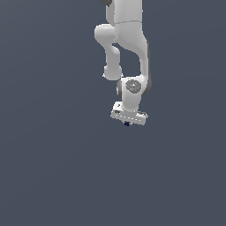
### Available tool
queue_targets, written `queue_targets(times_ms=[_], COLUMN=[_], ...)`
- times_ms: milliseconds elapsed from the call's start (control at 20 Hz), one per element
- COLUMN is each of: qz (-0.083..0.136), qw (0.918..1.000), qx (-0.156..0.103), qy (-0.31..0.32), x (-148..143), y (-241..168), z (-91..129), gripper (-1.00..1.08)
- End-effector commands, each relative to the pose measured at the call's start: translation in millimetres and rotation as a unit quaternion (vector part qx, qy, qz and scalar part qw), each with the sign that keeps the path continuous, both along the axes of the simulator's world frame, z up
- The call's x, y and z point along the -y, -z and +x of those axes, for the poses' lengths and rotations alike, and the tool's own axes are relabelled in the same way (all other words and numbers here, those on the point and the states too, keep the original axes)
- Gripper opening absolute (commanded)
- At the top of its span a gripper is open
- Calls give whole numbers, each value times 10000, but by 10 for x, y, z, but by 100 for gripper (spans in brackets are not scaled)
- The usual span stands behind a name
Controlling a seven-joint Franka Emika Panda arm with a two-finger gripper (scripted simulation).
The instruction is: Pick up the object and move it to a goal position.
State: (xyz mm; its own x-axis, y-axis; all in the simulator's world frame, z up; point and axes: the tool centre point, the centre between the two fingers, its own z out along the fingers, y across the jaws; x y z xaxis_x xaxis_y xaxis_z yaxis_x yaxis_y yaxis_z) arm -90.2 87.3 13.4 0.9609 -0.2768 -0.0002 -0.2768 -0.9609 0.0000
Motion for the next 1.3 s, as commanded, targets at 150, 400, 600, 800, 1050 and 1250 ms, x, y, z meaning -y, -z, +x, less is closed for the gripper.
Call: queue_targets(times_ms=[150,400,600,800,1050,1250], qz=[0,0,0,0,0,-2], qw=[10000,10000,10000,10000,10000,10000], qx=[0,0,0,0,0,1], qy=[1,1,1,1,1,2], x=[-2,-12,-27,-47,-79,-107], y=[-36,-187,-395,-682,-1146,-1566], z=[-5,-27,-58,-99,-162,-217], gripper=[-100,-100,-100,-100,-100,-100])
